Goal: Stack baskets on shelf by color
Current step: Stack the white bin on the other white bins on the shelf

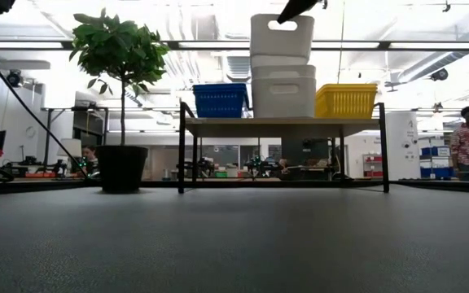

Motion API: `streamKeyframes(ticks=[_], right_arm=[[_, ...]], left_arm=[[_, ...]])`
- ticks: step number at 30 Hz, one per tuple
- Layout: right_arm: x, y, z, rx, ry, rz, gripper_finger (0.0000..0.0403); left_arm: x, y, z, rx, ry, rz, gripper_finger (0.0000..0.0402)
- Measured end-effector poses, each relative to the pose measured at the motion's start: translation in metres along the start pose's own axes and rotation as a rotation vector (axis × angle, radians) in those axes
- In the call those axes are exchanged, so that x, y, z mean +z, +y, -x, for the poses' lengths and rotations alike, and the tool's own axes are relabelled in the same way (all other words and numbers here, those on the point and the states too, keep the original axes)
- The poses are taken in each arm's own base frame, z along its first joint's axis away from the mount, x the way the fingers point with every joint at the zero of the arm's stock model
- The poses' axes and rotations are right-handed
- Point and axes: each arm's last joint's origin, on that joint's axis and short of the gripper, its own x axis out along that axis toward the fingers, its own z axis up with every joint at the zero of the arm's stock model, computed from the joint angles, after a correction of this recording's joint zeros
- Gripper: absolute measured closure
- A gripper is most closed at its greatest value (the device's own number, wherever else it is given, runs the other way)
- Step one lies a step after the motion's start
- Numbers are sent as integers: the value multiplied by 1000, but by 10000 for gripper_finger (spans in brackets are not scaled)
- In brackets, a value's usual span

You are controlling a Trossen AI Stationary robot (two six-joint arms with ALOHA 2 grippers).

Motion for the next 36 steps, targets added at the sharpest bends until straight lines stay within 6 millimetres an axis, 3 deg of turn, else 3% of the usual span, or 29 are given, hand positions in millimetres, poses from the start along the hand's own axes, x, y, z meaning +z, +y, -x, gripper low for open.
streamKeyframes(ticks=[8, 17, 36], right_arm=[[-4, -6, -5, 19, 6, -19, 394], [-6, -6, -25, 38, 51, -15, 394], [-10, -4, -26, 59, 98, -26, 394]], left_arm=[[0, 0, 0, 0, 0, 0, 320], [0, 0, 0, -1, 1, 0, 320], [0, -1, 0, -2, 2, 0, 320]])
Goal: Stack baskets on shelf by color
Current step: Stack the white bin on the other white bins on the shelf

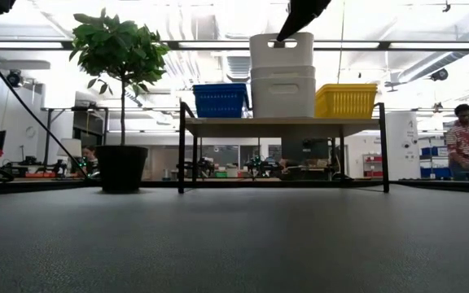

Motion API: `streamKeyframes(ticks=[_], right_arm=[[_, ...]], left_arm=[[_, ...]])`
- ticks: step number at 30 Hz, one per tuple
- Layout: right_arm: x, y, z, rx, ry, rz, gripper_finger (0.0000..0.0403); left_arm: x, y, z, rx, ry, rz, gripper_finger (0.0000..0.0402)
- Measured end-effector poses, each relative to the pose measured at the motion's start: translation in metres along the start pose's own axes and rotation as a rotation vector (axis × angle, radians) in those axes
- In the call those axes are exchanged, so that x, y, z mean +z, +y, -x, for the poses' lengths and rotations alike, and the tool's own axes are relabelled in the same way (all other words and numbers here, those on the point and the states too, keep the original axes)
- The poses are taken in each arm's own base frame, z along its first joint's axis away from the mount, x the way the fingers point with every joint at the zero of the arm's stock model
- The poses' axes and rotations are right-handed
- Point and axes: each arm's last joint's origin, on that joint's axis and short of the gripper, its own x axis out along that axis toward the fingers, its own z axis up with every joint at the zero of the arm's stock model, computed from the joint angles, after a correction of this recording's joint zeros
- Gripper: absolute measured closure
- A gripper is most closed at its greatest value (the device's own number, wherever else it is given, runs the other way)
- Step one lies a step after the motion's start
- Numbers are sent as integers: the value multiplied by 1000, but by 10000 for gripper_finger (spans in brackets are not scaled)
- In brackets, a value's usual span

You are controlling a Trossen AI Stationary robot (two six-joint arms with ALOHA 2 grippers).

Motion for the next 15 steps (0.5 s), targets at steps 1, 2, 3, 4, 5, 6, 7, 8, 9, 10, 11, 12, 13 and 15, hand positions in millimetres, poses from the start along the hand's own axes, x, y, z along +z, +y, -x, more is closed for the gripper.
streamKeyframes(ticks=[1, 2, 3, 4, 5, 6, 7, 8, 9, 10, 11, 12, 13, 15], right_arm=[[0, 0, 0, 0, 0, -4, 394], [0, 0, 0, 0, -1, -7, 394], [0, 0, 0, -1, -1, -13, 394], [0, 0, 0, -1, -1, -15, 392], [0, 0, 0, -1, -2, -16, 389], [0, 0, 0, -4, -1, -15, 386], [0, 0, 0, -5, -1, -17, 381], [0, 0, 0, -6, 0, -20, 376], [0, 0, 0, -8, 0, -23, 371], [0, 0, 0, -6, -1, -23, 365], [0, 0, 0, -4, -2, -23, 359], [0, 0, 0, -4, -2, -23, 354], [0, 0, 0, -3, -3, -23, 349], [0, 0, 0, -3, -2, -27, 340]], left_arm=[[0, 0, 0, 0, 0, 0, 320], [0, 0, 0, 0, 0, 0, 320], [0, 0, 0, 0, 0, 0, 320], [0, 0, 0, 0, 0, 0, 320], [0, 0, 0, -1, 0, 0, 320], [0, 0, 0, -1, 1, 0, 320], [0, 0, 0, -1, 1, 0, 320], [0, 0, 0, 0, 1, 0, 320], [0, 0, 0, -1, 1, 0, 320], [0, 0, 0, -1, 1, 0, 320], [0, 0, 0, -2, 2, 0, 320], [0, 0, 0, -2, 2, 0, 320], [0, 0, 0, -2, 2, 0, 320], [0, 0, 0, -3, 3, -1, 320]])
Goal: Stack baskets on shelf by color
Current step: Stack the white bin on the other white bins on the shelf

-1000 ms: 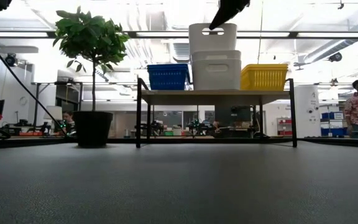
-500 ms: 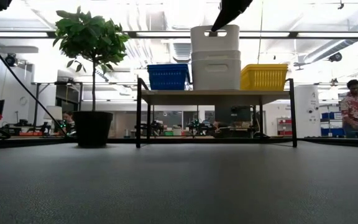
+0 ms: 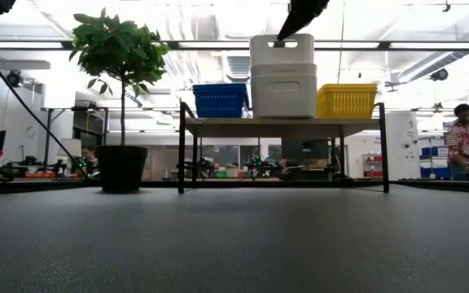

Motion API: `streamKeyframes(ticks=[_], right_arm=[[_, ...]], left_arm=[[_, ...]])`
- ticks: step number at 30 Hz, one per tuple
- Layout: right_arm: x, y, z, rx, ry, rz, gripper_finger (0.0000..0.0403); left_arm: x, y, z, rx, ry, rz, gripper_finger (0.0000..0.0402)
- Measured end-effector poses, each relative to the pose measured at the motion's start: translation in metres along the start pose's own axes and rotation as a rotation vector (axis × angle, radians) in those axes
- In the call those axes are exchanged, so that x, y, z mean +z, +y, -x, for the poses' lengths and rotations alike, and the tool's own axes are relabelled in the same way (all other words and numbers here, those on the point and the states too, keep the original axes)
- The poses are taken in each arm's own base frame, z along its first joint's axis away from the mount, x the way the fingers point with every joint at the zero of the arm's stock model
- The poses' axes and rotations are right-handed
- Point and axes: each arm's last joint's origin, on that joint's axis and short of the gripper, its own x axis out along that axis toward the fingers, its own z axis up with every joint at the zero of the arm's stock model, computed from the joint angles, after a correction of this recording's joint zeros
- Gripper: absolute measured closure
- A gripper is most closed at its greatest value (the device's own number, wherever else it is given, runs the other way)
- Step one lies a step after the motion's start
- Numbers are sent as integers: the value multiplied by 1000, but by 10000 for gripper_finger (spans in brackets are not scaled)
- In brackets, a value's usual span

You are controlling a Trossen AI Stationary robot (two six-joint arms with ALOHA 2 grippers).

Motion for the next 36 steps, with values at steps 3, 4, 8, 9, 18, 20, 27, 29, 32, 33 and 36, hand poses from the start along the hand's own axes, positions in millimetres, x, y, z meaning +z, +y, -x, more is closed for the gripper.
streamKeyframes(ticks=[3, 4, 8, 9, 18, 20, 27, 29, 32, 33, 36], right_arm=[[0, 0, 3, 0, 1, 0, 328], [0, 0, 4, 2, 4, 1, 325], [0, -1, 10, 10, 15, -15, 318], [0, 0, 11, 13, 21, -21, 317], [1, 0, 15, 15, 18, -30, 332], [1, 0, 15, 16, 18, -30, 342], [-1, 1, 15, 45, 29, -30, 384], [-2, 2, 14, 75, 28, -39, 392], [-4, 4, 9, 90, 43, -46, 394], [-6, 5, 8, 94, 51, -49, 394], [-9, 7, 2, 102, 75, -63, 394]], left_arm=[[0, 0, 0, -1, 1, 0, 320], [0, 0, 0, -1, 1, 0, 320], [0, 0, 0, -1, 1, 0, 320], [0, 0, 0, -1, 1, 0, 320], [0, 0, 0, -1, 1, 0, 320], [0, 0, 0, -1, 1, 0, 320], [-1, -1, 0, -3, 3, -1, 320], [-1, -1, 0, -3, 4, -1, 320], [-1, -1, 0, -3, 3, -1, 320], [-1, -1, 0, -4, 4, -1, 320], [-1, -1, 0, -4, 4, -1, 320]])
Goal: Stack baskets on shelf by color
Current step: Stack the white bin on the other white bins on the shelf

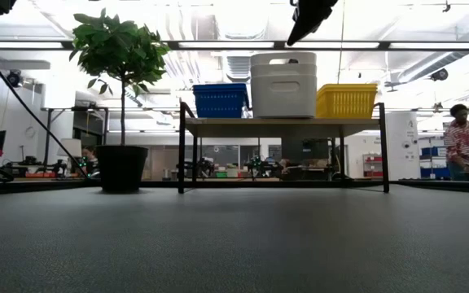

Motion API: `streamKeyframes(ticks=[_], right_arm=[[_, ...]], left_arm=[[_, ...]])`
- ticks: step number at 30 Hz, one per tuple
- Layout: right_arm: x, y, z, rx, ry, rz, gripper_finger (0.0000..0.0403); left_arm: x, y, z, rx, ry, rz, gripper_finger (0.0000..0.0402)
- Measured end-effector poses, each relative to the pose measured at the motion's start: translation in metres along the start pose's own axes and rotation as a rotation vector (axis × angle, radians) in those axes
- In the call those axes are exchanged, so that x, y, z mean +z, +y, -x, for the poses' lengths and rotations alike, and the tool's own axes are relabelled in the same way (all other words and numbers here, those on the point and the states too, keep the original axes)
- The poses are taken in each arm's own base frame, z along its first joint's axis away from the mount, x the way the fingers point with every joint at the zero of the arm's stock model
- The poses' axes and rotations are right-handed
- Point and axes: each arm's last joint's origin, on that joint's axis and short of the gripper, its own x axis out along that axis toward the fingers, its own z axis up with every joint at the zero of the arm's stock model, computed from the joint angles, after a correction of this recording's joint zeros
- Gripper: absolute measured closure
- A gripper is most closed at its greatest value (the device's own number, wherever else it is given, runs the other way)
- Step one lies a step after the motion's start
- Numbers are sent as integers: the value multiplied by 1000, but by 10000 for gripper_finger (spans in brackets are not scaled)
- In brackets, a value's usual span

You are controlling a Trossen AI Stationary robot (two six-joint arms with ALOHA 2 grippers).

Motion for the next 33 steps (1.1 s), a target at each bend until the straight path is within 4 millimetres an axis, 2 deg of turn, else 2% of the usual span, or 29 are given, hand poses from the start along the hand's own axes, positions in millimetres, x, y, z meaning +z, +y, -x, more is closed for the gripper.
streamKeyframes(ticks=[15, 27, 33], right_arm=[[-12, 4, -15, 22, 81, -19, 394], [-13, 4, -16, 18, 92, -19, 394], [-17, 3, -16, -45, 155, -17, 394]], left_arm=[[0, 0, 0, -1, 2, -1, 320], [-1, 0, 0, -2, 2, 0, 320], [-1, 0, 0, -2, 3, -1, 320]])
